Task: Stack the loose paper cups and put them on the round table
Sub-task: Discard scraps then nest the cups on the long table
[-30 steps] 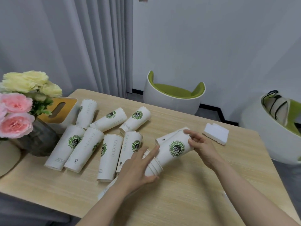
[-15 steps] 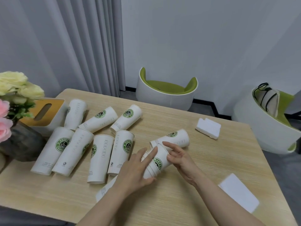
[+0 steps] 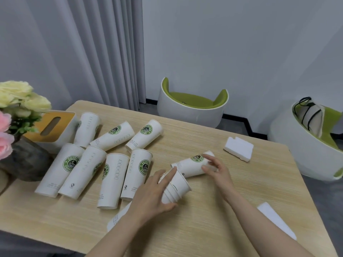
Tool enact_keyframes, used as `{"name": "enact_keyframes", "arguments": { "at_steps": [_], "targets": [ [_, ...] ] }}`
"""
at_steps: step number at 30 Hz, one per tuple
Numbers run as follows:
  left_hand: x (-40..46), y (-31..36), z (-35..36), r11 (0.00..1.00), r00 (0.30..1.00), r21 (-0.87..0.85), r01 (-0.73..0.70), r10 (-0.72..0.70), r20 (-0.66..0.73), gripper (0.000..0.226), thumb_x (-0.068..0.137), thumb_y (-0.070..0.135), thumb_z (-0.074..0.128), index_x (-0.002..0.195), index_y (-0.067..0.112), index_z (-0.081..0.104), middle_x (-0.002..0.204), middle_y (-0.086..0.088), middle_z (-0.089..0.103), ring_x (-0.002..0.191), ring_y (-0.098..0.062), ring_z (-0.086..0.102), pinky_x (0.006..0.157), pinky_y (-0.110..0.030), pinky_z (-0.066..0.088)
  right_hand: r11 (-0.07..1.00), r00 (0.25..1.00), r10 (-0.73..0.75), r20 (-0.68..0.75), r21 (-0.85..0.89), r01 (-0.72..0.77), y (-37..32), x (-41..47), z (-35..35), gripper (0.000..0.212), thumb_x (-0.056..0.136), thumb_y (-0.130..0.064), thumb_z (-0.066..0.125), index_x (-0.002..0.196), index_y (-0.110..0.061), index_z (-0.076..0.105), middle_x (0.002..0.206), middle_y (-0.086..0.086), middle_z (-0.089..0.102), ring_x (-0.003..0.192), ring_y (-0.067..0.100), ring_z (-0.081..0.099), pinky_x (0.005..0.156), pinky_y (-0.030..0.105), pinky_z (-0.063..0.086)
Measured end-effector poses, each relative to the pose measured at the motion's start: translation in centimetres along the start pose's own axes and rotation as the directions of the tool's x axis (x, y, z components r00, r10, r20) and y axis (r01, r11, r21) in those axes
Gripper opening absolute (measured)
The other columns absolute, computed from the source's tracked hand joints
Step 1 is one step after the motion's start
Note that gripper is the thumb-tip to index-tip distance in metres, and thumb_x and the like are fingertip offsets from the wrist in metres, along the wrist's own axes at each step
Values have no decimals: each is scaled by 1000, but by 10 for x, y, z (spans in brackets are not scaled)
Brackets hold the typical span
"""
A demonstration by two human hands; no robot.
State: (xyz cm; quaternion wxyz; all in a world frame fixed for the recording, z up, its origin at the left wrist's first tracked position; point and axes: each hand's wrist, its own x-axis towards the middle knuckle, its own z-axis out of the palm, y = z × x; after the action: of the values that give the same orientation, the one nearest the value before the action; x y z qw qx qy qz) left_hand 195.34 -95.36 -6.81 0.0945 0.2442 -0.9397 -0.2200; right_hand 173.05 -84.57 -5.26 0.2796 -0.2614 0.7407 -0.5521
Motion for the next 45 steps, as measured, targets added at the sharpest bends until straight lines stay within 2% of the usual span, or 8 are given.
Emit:
{"name": "enact_keyframes", "arguments": {
  "at_steps": [3,7,13,18,22,32,35,45],
  "targets": [
    [-5,-2,-4,999,999,-34,30,-31,-21,102,74,65,61,137,57,-20,150,13,19,133,-9,32,93,-29,44,970,999,-7,-48,-242,-5,15,22,-17,43,83,-5,69,122,-22,62,139,9,41,134,22,33,113,46,26],
    [-10,-3,-8,996,997,-59,67,-69,-38,102,74,65,62,136,60,-20,150,13,18,135,-8,29,96,-31,43,937,998,64,20,-345,-53,28,41,-26,45,83,-6,70,125,-22,62,144,10,37,139,26,28,116,44,20],
    [-17,-8,-9,994,992,-34,102,-104,-68,102,72,69,61,137,61,-17,151,14,20,134,-8,32,90,-27,43,966,997,68,23,-250,-60,33,44,-22,38,82,2,67,118,-12,66,129,8,59,124,22,48,109,36,34],
    [-21,-11,-11,992,990,-28,121,-122,-64,102,70,72,58,135,65,-20,151,13,20,133,-10,36,92,-30,45,987,995,99,-20,-126,-101,34,46,-19,38,79,11,64,111,-9,68,121,11,62,106,19,54,88,26,39],
    [-22,-12,-10,991,990,-39,128,-130,-58,102,68,73,57,135,65,-20,151,14,20,133,-11,36,94,-31,45,986,986,161,-52,-24,-163,31,44,-18,35,81,12,60,105,-12,69,120,7,61,107,22,55,92,34,47],
    [-20,-16,-17,994,994,-52,97,-100,-53,99,71,70,60,137,66,-14,150,12,21,133,-12,35,91,-33,46,985,994,103,-31,141,-98,3,36,-22,41,81,13,59,101,-21,71,109,-8,65,95,5,60,79,24,49],
    [-21,-20,-21,994,994,-58,93,-96,-44,99,71,70,60,135,67,-15,149,13,21,133,-10,34,90,-30,46,974,998,64,3,217,-63,-9,32,-25,42,81,14,58,100,-21,70,110,-11,67,97,3,61,84,26,49],
    [-25,-25,-30,992,994,-95,89,-94,-56,100,72,69,62,137,63,-13,145,12,25,129,-10,38,87,-26,45,973,994,-26,104,231,1,-38,20,-20,39,84,11,56,106,-17,69,112,-2,69,97,12,62,80,26,48]
  ]
}}
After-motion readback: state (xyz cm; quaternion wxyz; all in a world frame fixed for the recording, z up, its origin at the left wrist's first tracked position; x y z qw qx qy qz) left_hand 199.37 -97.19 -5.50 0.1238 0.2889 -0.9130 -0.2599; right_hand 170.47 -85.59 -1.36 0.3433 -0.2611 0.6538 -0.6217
